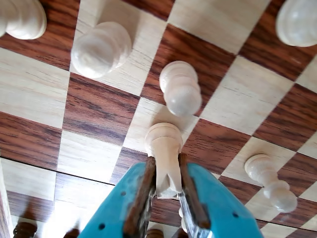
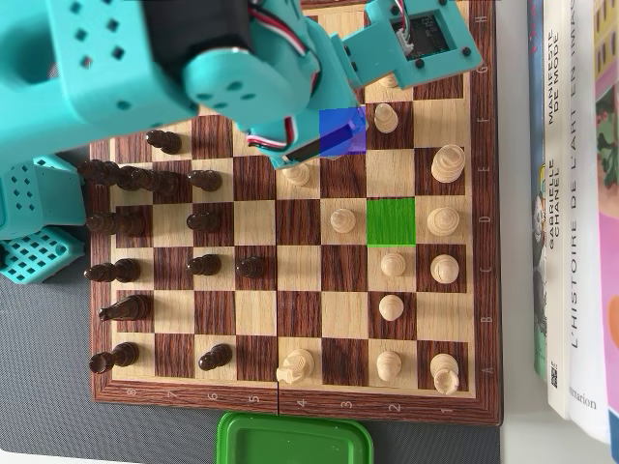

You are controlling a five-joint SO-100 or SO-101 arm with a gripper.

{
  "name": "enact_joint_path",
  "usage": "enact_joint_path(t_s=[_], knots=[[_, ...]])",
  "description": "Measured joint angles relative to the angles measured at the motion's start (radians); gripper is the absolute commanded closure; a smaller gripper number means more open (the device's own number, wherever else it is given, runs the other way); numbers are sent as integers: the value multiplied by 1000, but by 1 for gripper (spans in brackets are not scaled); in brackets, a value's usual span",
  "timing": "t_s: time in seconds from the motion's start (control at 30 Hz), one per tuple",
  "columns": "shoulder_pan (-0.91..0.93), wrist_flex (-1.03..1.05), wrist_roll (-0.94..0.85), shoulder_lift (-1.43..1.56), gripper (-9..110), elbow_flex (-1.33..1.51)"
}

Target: Play chess

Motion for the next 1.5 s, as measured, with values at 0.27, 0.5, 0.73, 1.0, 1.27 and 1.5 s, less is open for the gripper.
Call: enact_joint_path(t_s=[0.27,0.5,0.73,1.0,1.27,1.5], knots=[[44,0,0,67,97,0],[106,0,-21,67,97,0],[143,-38,-66,67,97,0],[143,-69,-66,41,97,-14],[167,-67,-66,-15,97,-52],[207,-67,-103,-20,97,-52]])
